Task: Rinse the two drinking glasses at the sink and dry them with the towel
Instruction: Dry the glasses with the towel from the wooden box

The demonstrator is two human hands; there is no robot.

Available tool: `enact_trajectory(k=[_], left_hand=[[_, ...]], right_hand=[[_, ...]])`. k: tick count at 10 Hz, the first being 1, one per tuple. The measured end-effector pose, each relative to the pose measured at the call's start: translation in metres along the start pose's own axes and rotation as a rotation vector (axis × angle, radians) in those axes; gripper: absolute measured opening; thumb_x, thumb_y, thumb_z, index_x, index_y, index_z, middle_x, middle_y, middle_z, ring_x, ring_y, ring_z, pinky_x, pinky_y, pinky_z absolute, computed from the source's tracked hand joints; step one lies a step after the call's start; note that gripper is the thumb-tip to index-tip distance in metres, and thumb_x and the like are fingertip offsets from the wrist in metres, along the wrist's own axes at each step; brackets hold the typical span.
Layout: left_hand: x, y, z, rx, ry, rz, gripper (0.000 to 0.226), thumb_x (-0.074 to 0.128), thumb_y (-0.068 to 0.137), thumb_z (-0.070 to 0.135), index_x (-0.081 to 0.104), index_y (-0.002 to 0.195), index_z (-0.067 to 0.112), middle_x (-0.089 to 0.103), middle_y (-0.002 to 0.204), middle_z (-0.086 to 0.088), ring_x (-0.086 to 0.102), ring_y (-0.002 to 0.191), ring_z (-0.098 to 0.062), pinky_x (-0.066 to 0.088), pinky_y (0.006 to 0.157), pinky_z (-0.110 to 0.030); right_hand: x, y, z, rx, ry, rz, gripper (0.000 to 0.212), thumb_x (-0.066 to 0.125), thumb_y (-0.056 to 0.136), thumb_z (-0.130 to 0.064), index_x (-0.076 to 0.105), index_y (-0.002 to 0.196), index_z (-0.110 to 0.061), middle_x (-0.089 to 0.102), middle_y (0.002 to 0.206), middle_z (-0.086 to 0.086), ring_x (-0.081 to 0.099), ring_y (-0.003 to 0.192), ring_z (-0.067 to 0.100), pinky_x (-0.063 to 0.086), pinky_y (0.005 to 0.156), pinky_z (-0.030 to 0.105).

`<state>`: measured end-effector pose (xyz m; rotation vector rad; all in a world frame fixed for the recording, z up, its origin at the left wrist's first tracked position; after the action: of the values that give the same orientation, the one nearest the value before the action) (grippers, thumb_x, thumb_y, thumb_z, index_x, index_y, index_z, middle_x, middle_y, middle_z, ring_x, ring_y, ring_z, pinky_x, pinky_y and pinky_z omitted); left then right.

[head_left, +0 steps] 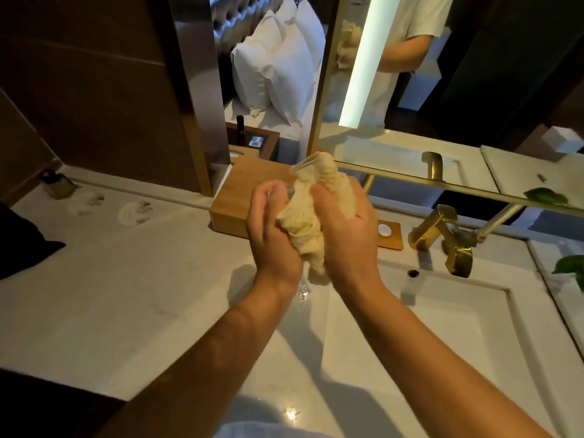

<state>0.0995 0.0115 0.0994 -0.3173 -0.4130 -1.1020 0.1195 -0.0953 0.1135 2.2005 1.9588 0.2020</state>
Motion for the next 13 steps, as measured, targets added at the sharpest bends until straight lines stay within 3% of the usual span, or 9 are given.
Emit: enact_trajectory(k=[2, 3, 5, 6, 8, 10, 11, 12, 13], left_hand=[[0.008, 0.003, 0.017, -0.936, -0.090, -0.399, 0.041, 0.042, 0.098, 0.042, 0.062, 0.077, 0.014, 0.061, 0.065, -0.008, 0.064, 0.056, -0.023, 0.053, 0.050, -0.027], [0.020, 0.009, 0.022, -0.738, -0.027, -0.323, 0.044, 0.040, 0.099, 0.040, 0.066, 0.077, 0.013, 0.065, 0.069, -0.008, 0.065, 0.066, -0.023, 0.054, 0.060, -0.030], [0.015, 0.008, 0.037, 0.605, 0.665, -0.179, 0.023, 0.053, 0.095, 0.031, 0.060, 0.102, 0.010, 0.058, 0.086, -0.003, 0.052, 0.075, -0.001, 0.040, 0.067, -0.010], [0.013, 0.003, 0.040, 1.006, 0.925, -0.579, 0.037, 0.060, 0.087, 0.034, 0.062, 0.109, 0.004, 0.055, 0.094, -0.011, 0.046, 0.084, -0.008, 0.037, 0.075, -0.011], [0.024, 0.008, 0.047, 1.332, 0.974, -1.095, 0.041, 0.058, 0.089, 0.044, 0.054, 0.114, 0.012, 0.058, 0.095, -0.021, 0.051, 0.085, -0.025, 0.042, 0.071, -0.028], [0.001, 0.002, 0.022, 0.761, 0.697, -0.329, 0.028, 0.055, 0.090, 0.032, 0.061, 0.105, 0.009, 0.058, 0.094, 0.001, 0.053, 0.087, -0.008, 0.041, 0.077, -0.015], [-0.016, -0.003, -0.017, -0.156, -0.095, 0.095, 0.025, 0.046, 0.101, 0.035, 0.065, 0.099, 0.017, 0.070, 0.084, 0.006, 0.065, 0.089, -0.020, 0.052, 0.071, -0.029], [-0.008, -0.002, -0.016, -0.792, -0.215, -0.033, 0.044, 0.044, 0.097, 0.045, 0.074, 0.084, 0.016, 0.075, 0.079, -0.010, 0.071, 0.075, -0.029, 0.053, 0.077, -0.038], [-0.009, 0.013, 0.005, -0.892, -0.045, -0.188, 0.052, 0.046, 0.094, 0.052, 0.078, 0.078, 0.014, 0.074, 0.080, -0.012, 0.072, 0.075, -0.030, 0.054, 0.071, -0.039]], right_hand=[[-0.005, 0.001, -0.039, -0.888, -0.575, -0.404, 0.045, 0.066, 0.081, -0.038, 0.072, 0.110, -0.004, 0.062, 0.108, 0.017, 0.060, 0.095, 0.028, 0.051, 0.075, 0.036], [-0.002, 0.015, -0.045, -0.791, -0.427, -0.282, 0.029, 0.064, 0.081, -0.031, 0.071, 0.096, -0.008, 0.062, 0.094, 0.011, 0.059, 0.084, 0.022, 0.050, 0.069, 0.037], [0.010, 0.017, 0.006, 0.346, 0.277, -0.033, 0.017, 0.060, 0.097, -0.025, 0.066, 0.084, -0.016, 0.068, 0.077, 0.003, 0.064, 0.075, 0.017, 0.054, 0.069, 0.037], [0.025, -0.004, 0.005, 0.881, 0.675, -0.394, 0.018, 0.059, 0.092, -0.022, 0.068, 0.082, -0.010, 0.066, 0.075, 0.010, 0.067, 0.070, 0.023, 0.057, 0.063, 0.030], [0.024, -0.013, -0.016, 1.071, 0.382, -0.754, 0.040, 0.054, 0.080, -0.037, 0.065, 0.051, -0.012, 0.057, 0.051, 0.004, 0.055, 0.043, 0.016, 0.043, 0.044, 0.020], [0.023, 0.005, 0.011, 0.597, 0.416, -0.369, 0.025, 0.051, 0.096, -0.020, 0.063, 0.073, -0.018, 0.062, 0.075, 0.002, 0.061, 0.074, 0.012, 0.055, 0.078, 0.036], [0.013, 0.012, 0.006, -0.134, -0.471, -0.132, 0.024, 0.049, 0.097, -0.025, 0.060, 0.076, -0.021, 0.057, 0.072, -0.006, 0.055, 0.069, 0.007, 0.047, 0.067, 0.039], [0.021, 0.011, -0.017, -0.528, -0.561, -0.315, 0.023, 0.050, 0.087, -0.035, 0.064, 0.083, -0.017, 0.058, 0.081, -0.002, 0.052, 0.071, 0.016, 0.043, 0.059, 0.034], [0.014, 0.016, -0.035, -0.853, -0.599, -0.383, 0.034, 0.055, 0.087, -0.035, 0.072, 0.097, -0.008, 0.064, 0.095, 0.010, 0.059, 0.080, 0.022, 0.048, 0.064, 0.035]])
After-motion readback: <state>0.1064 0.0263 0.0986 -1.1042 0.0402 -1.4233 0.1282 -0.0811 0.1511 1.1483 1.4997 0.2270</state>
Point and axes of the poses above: each hand's wrist, its own y-axis towards the middle knuckle, its own x-axis out of the palm, z = x × y, the point moved 5 cm from there along y, towards the middle knuckle
